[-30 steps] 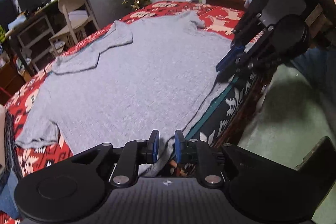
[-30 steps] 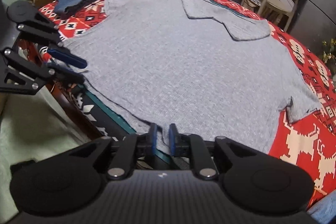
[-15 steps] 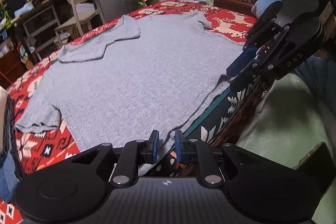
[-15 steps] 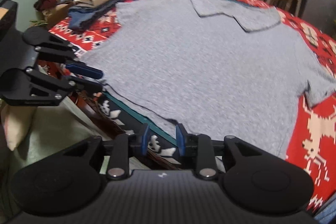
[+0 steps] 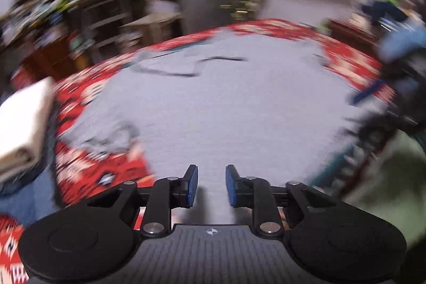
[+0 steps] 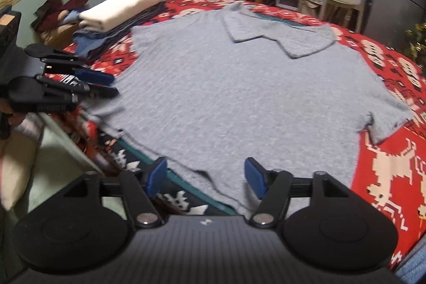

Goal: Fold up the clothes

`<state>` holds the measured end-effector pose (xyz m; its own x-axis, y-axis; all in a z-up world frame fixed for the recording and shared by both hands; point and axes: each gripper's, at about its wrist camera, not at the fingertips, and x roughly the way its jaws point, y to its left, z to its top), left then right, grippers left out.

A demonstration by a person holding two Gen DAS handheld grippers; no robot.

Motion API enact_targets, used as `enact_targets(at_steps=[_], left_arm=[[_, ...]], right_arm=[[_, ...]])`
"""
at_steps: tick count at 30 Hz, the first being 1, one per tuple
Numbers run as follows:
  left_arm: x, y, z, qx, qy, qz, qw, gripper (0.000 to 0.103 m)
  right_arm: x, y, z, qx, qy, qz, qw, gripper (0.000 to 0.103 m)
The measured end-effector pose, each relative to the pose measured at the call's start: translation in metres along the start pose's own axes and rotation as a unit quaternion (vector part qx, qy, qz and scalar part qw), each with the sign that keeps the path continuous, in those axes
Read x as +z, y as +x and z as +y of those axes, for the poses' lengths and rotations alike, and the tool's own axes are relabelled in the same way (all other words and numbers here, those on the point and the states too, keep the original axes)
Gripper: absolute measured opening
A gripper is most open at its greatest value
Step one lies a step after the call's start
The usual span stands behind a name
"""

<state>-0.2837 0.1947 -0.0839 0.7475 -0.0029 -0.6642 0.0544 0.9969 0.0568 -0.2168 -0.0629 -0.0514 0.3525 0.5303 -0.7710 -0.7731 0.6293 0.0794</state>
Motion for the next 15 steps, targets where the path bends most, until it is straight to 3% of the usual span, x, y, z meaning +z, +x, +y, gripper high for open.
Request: enact_targets(at_steps=[2, 4, 7, 13, 15], left_arm=[[0.007, 0.01, 0.023, 0.018, -0.048, -0.001, 0.9987, 0.011], [0.017, 0.022, 0.046, 0.013, -0.098, 0.0, 0.9951, 0.004], [0.03, 0.038, 0.078, -0.028, -0.175, 0.002, 0.9842, 0.002], [0.047, 0.068, 0.098, -0.025, -0.185, 0.02, 0.9821, 0.001], [0.047, 0.074, 0.094, -0.022, -0.166, 0.029, 0.9854, 0.001]], right_arm=[[0.0, -0.001, -0.003, -0.003, 0.006, -0.002, 1.0, 0.078], [-0.001, -0.002, -0.005, 0.003, 0.014, -0.002, 1.0, 0.078], [-0.002, -0.001, -0.005, 0.006, 0.016, 0.0, 1.0, 0.078], [-0.003, 0.002, -0.008, 0.013, 0.038, 0.004, 0.999, 0.078], [-0.003, 0.003, -0.009, 0.016, 0.046, 0.006, 0.999, 0.078]])
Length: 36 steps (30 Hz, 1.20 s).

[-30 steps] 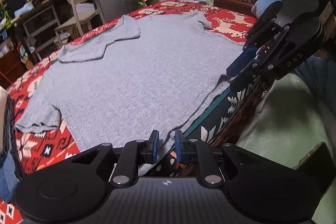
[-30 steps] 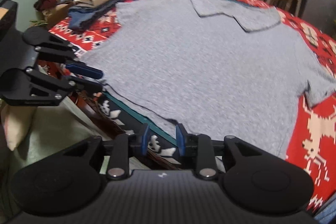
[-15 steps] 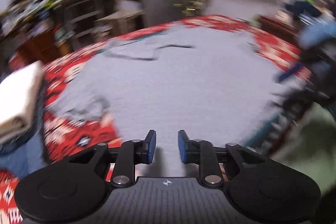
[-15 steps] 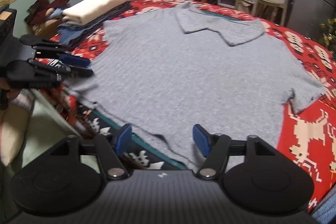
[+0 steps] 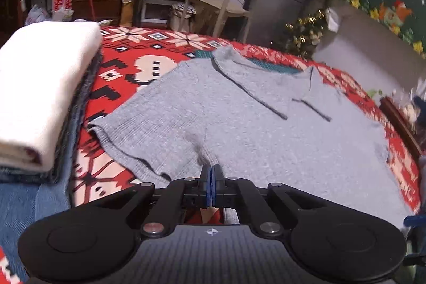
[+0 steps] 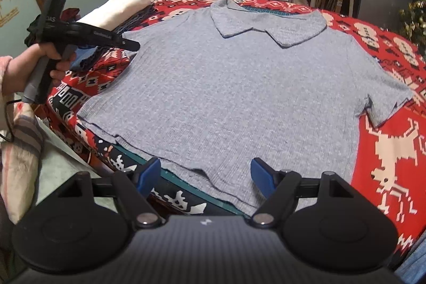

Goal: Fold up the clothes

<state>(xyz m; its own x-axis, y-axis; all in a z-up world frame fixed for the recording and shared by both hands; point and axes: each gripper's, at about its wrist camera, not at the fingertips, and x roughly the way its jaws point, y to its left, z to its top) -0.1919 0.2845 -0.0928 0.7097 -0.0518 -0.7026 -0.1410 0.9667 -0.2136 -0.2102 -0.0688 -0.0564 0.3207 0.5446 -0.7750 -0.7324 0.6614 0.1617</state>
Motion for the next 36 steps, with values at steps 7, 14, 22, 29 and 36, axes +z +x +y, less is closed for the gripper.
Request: enact_targets(at_steps=[7, 14, 22, 29, 36], left_arm=[[-0.003, 0.01, -0.013, 0.015, 0.052, 0.004, 0.9985, 0.003], [-0.005, 0.001, -0.007, -0.008, -0.013, 0.012, 0.9998, 0.004], [-0.016, -0.005, 0.004, -0.064, -0.084, 0.026, 0.9941, 0.004], [-0.013, 0.001, -0.005, -0.044, -0.052, 0.034, 0.9971, 0.004], [-0.013, 0.001, -0.013, 0.001, 0.0, 0.031, 0.9995, 0.0]], right_arm=[[-0.002, 0.0, 0.0, 0.004, 0.003, 0.005, 1.0, 0.078], [-0.001, 0.0, 0.002, 0.005, 0.004, 0.003, 1.0, 0.078], [0.0, 0.001, 0.001, -0.003, 0.004, 0.001, 1.0, 0.078], [-0.001, 0.003, 0.001, -0.008, 0.0, 0.006, 1.0, 0.078], [-0.001, 0.002, 0.002, -0.009, -0.003, 0.007, 1.0, 0.078]])
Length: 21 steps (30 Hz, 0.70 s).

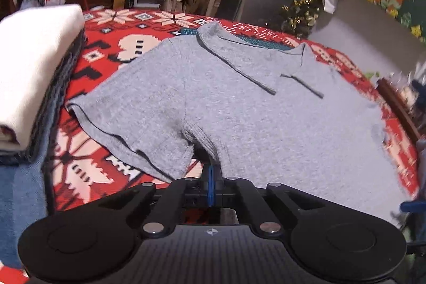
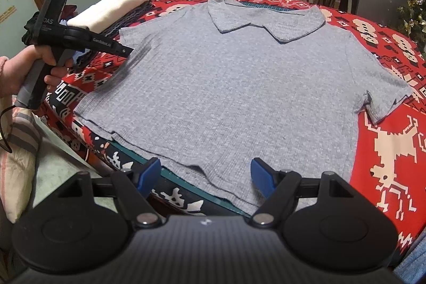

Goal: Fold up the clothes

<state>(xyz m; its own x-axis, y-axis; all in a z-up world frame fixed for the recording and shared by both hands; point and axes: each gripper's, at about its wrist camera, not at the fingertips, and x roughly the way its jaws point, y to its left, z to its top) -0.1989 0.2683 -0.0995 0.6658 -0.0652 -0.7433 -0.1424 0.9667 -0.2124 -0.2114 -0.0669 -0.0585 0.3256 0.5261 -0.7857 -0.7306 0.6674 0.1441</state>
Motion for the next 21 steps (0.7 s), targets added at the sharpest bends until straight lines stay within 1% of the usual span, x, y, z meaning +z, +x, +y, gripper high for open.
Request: enact_targets(at_steps=[6, 8, 9, 11, 13, 16, 18, 21], left_arm=[[-0.006, -0.006, 0.007, 0.038, 0.033, -0.009, 0.9987, 0.0], [-0.007, -0.009, 0.011, 0.038, 0.033, -0.009, 0.9987, 0.0], [-0.008, -0.01, 0.014, 0.028, 0.026, -0.01, 0.9992, 0.0], [-0.009, -0.015, 0.019, -0.005, 0.001, -0.017, 0.9998, 0.0], [-0.01, -0.02, 0.023, -0.036, -0.027, -0.027, 0.9986, 0.0], [-0.008, -0.019, 0.023, -0.063, -0.057, -0.032, 0.9959, 0.002], [-0.006, -0.013, 0.019, -0.06, -0.058, -0.025, 0.9962, 0.002], [-0.004, -0.008, 0.013, -0.066, -0.052, -0.017, 0.9963, 0.004]], right_arm=[[0.0, 0.001, 0.0, -0.004, -0.004, 0.004, 1.0, 0.078], [-0.001, 0.001, 0.001, -0.004, -0.005, 0.005, 1.0, 0.078], [-0.001, 0.001, 0.001, -0.003, -0.005, 0.005, 1.0, 0.078], [0.0, 0.002, 0.001, -0.003, -0.005, 0.005, 1.0, 0.078], [-0.001, 0.002, 0.001, -0.003, -0.004, 0.006, 1.0, 0.078], [-0.001, 0.003, 0.001, -0.002, -0.003, 0.008, 1.0, 0.078], [-0.001, 0.003, 0.002, -0.001, -0.004, 0.009, 1.0, 0.078], [-0.002, 0.003, 0.002, 0.0, -0.005, 0.01, 1.0, 0.078]])
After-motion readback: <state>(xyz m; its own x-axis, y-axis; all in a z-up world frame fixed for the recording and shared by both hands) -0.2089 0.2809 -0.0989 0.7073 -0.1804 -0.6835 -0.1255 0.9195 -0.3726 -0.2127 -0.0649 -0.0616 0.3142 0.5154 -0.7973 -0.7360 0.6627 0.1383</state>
